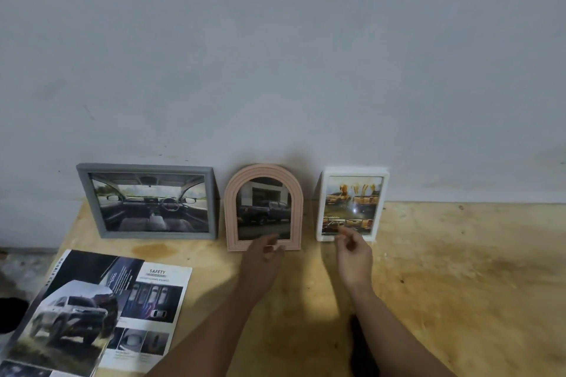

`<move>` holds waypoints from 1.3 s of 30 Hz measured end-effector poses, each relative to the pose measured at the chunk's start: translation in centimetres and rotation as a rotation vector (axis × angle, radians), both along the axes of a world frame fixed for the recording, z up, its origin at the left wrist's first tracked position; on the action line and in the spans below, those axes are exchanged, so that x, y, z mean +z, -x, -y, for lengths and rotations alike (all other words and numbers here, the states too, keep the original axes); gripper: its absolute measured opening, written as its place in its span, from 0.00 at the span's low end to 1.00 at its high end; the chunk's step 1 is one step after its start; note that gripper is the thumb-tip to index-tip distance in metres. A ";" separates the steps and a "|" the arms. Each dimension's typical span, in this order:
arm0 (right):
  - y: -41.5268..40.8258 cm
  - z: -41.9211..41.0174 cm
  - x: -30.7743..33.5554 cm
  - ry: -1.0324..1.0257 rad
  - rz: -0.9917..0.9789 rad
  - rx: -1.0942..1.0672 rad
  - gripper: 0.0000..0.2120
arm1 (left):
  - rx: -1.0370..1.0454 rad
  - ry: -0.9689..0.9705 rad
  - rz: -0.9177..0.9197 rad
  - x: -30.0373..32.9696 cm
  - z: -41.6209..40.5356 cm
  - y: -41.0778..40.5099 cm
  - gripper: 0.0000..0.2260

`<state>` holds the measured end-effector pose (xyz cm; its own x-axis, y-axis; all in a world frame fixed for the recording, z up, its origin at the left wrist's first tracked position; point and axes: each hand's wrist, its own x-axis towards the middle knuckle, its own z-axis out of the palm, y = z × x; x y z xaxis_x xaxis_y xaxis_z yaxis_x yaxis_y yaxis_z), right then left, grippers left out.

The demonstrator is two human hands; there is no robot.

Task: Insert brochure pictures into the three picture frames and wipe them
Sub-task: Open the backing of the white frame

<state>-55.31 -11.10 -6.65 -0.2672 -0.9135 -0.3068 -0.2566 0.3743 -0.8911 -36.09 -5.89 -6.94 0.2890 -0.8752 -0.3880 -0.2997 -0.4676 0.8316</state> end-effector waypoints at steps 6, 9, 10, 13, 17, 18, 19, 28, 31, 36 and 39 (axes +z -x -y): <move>6.5 4.3 1.8 0.042 -0.058 -0.228 0.14 | -0.087 -0.106 -0.196 3.7 4.8 7.5 0.33; 7.6 6.6 2.4 -0.034 -0.003 -0.143 0.25 | -0.030 -0.143 -0.254 3.7 6.9 9.7 0.37; 7.7 7.1 2.6 -0.056 0.020 -0.099 0.27 | -0.004 -0.153 -0.264 3.5 7.4 10.2 0.37; 7.7 7.8 2.7 -0.107 0.095 0.037 0.30 | 0.038 -0.169 -0.318 2.8 8.8 11.0 0.36; 8.1 7.0 2.7 -0.085 0.117 0.072 0.32 | 0.005 -0.079 -0.308 1.7 9.6 11.4 0.24; 8.6 6.5 2.4 -0.088 0.121 0.059 0.33 | -0.026 -0.065 -0.284 1.7 9.4 11.3 0.22; 9.2 5.9 2.1 -0.105 0.117 0.043 0.34 | -0.058 -0.049 -0.258 1.7 8.9 11.3 0.21; 8.8 -4.1 2.5 -0.251 0.221 0.167 0.18 | -0.012 0.082 -0.204 3.2 -1.2 8.4 0.10; 7.5 -6.0 1.4 -0.325 0.267 0.218 0.18 | -0.071 0.170 -0.037 4.1 -4.7 5.8 0.07; 5.2 -7.7 0.0 -0.276 0.324 0.067 0.13 | -0.398 0.225 0.455 4.5 -10.8 1.4 0.18; 4.9 -8.9 -0.6 -0.230 0.255 0.044 0.13 | -0.603 0.409 0.694 2.2 -14.7 -0.6 0.30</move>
<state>-60.17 -2.21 -7.24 -0.1177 -0.8216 -0.5578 -0.0565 0.5664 -0.8222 -35.52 8.79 -4.75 -0.1982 -0.9783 0.0607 -0.8713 0.2042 0.4462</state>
